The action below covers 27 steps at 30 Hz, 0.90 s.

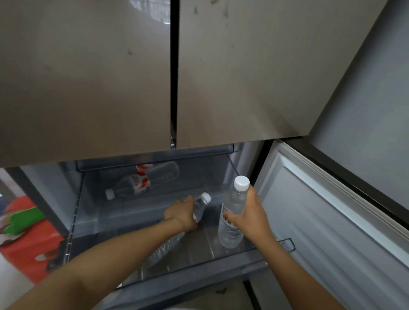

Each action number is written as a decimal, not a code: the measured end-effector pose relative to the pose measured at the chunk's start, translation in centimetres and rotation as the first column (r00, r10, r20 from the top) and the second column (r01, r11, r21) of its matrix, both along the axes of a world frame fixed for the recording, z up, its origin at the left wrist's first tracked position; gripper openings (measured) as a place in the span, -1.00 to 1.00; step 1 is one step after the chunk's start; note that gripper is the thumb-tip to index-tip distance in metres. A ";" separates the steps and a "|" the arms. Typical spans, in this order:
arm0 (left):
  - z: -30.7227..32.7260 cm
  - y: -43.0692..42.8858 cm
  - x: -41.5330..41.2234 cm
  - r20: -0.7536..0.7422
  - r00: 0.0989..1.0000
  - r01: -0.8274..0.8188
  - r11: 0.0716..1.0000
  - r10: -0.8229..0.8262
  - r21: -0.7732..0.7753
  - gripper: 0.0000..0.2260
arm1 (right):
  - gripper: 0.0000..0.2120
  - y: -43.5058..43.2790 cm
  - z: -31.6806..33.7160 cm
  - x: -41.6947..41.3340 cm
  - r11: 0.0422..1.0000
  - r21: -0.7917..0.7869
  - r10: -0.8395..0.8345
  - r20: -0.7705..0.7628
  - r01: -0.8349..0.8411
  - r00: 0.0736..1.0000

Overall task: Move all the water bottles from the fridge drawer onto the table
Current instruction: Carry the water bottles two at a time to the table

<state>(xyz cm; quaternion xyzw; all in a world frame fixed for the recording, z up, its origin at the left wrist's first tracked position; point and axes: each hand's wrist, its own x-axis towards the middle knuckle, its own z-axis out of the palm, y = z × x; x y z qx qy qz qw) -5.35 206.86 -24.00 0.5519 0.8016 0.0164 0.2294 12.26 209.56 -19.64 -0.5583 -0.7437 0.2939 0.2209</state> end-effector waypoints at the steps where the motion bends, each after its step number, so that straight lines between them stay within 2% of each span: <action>1: 0.2 -0.5 0.0 0.011 1.000 0.012 1.000 -0.012 0.023 -0.44 | -0.15 -0.1 0.0 0.0 1.000 -0.002 0.002 -0.002 -0.002 1.000; 4: 0.7 -2.3 -0.2 0.043 0.998 0.044 0.991 -0.050 0.126 -0.45 | -0.14 -0.1 0.0 0.1 1.000 0.006 0.026 0.008 -0.026 1.000; 7: 1.9 -4.3 -0.3 0.106 0.993 0.029 0.961 -0.060 0.273 -0.38 | -0.18 -0.3 -0.1 0.1 0.994 0.023 0.106 0.047 -0.107 0.993; 11: 4.0 -6.5 -1.3 0.348 0.934 -0.102 0.875 -0.080 0.474 -0.26 | -0.20 -0.7 0.1 -0.2 0.975 0.060 0.202 0.150 -0.213 0.968; 14: 5.1 -8.4 -1.8 0.396 0.909 -0.129 0.816 -0.130 0.564 -0.22 | -0.23 -0.6 0.3 -0.4 0.975 0.069 0.204 0.105 -0.211 0.973; 18: 6.3 -10.5 -2.4 0.419 0.901 -0.202 0.747 -0.111 0.633 -0.25 | -0.28 -0.2 1.1 -0.3 0.979 0.065 0.192 0.031 -0.193 0.981; 22: 7.5 -12.4 -3.3 0.551 0.832 -0.374 0.663 -0.069 0.648 -0.32 | -0.28 -0.4 4.2 -1.5 0.940 0.075 0.334 -0.017 -0.332 0.942; 24: 8.3 -13.6 -3.6 0.604 0.797 -0.469 0.600 -0.031 0.649 -0.33 | -0.28 -0.8 6.2 -2.5 0.908 0.087 0.414 -0.051 -0.409 0.909; 27: 9.7 -15.8 -4.1 0.656 0.755 -0.596 0.448 0.028 0.666 -0.34 | -0.24 -1.6 8.9 -4.1 0.835 0.134 0.548 -0.112 -0.534 0.829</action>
